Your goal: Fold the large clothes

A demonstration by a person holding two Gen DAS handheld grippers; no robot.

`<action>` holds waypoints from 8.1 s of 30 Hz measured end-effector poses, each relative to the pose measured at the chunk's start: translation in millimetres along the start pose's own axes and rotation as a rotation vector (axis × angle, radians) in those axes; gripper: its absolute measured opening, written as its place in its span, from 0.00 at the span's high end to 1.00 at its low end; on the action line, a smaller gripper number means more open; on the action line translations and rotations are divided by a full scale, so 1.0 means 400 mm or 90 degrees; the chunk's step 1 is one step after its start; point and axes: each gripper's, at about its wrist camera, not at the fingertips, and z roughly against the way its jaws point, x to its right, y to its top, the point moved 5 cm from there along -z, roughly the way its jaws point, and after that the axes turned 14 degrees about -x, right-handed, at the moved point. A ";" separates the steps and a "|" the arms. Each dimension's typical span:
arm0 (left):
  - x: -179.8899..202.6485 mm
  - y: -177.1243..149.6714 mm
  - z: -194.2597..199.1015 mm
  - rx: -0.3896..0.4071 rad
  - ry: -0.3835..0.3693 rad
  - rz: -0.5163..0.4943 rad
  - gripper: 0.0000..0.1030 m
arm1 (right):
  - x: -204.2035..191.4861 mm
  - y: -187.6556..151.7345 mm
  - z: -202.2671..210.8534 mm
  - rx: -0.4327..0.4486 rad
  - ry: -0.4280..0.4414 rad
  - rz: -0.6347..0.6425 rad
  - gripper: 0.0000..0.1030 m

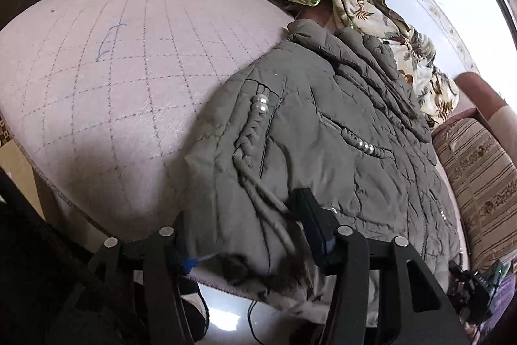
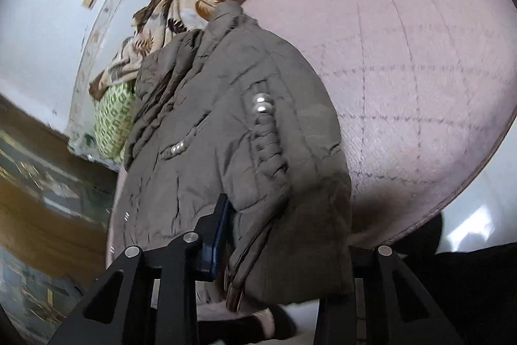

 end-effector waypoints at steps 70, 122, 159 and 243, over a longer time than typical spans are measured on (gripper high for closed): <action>0.242 0.156 0.332 0.283 0.122 -0.260 0.81 | -0.422 0.009 0.301 0.212 -0.043 0.381 0.83; 0.419 1.005 -0.242 0.152 0.220 -0.170 0.48 | -0.519 0.914 -0.269 0.069 -0.115 0.189 0.82; 0.649 0.791 -0.552 -0.082 0.192 -0.342 0.29 | -0.562 0.720 -0.449 -0.018 -0.261 0.416 0.41; 0.136 0.451 -0.100 0.045 0.136 -0.093 0.18 | -0.338 0.254 -0.047 0.062 -0.144 0.247 0.29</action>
